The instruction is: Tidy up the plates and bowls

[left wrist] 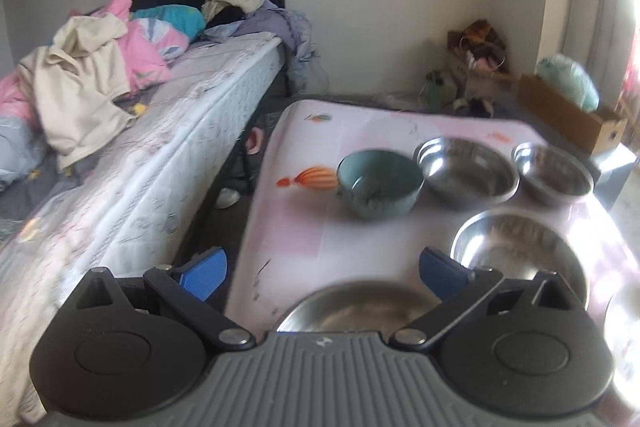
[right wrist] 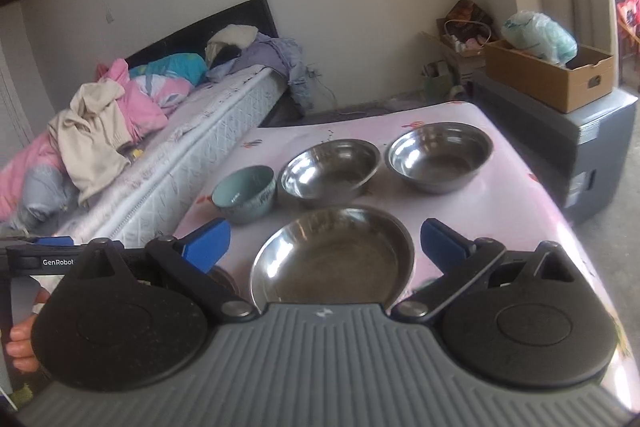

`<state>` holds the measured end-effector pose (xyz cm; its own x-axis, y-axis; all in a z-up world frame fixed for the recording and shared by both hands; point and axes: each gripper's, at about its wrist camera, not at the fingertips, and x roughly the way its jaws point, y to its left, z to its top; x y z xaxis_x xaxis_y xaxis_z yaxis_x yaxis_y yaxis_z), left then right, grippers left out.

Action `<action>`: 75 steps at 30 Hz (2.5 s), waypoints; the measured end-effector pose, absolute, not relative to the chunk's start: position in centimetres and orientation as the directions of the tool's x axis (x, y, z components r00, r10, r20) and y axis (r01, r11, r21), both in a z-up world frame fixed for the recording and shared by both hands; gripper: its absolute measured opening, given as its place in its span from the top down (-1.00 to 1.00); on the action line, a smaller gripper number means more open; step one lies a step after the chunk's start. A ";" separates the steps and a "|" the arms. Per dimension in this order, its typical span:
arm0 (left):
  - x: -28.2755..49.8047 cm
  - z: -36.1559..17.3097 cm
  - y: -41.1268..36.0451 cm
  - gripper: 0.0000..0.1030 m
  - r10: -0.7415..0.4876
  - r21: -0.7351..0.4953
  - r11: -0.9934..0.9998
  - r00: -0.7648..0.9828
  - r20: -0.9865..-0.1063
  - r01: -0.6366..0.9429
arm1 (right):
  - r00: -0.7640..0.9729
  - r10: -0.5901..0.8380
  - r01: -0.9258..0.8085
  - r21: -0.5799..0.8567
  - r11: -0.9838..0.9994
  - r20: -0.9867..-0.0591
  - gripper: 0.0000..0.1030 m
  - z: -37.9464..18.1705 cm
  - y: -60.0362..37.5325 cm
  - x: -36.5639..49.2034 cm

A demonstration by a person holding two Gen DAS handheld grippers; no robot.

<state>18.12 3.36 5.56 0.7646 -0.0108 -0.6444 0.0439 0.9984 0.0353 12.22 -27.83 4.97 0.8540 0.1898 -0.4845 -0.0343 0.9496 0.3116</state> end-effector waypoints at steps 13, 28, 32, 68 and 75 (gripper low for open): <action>27.4 4.5 0.0 -0.93 -0.089 0.025 0.990 0.756 -0.648 0.138 | 0.802 0.232 -0.033 0.348 0.937 -0.550 -0.98 2.7 -31.5 24.4; 41.5 3.9 -15.2 -0.83 -0.347 -0.025 0.876 0.593 -0.727 0.481 | 0.798 0.119 0.160 0.398 0.903 -0.590 -0.82 -0.6 -43.5 33.2; 43.5 2.2 -17.7 -0.74 -0.370 -0.048 0.854 0.538 -0.757 0.518 | 0.792 0.123 0.193 0.435 0.879 -0.598 -0.71 -2.5 -46.2 33.9; 50.1 -5.2 -28.7 0.54 -0.214 0.010 0.855 0.368 -0.905 0.519 | 0.674 0.303 0.290 0.619 0.730 -0.674 0.71 -11.7 -48.6 38.7; 49.6 -4.8 -29.2 0.54 -0.189 0.039 0.862 0.392 -0.900 0.506 | 0.673 0.304 0.300 0.625 0.721 -0.674 0.73 -11.7 -49.1 38.7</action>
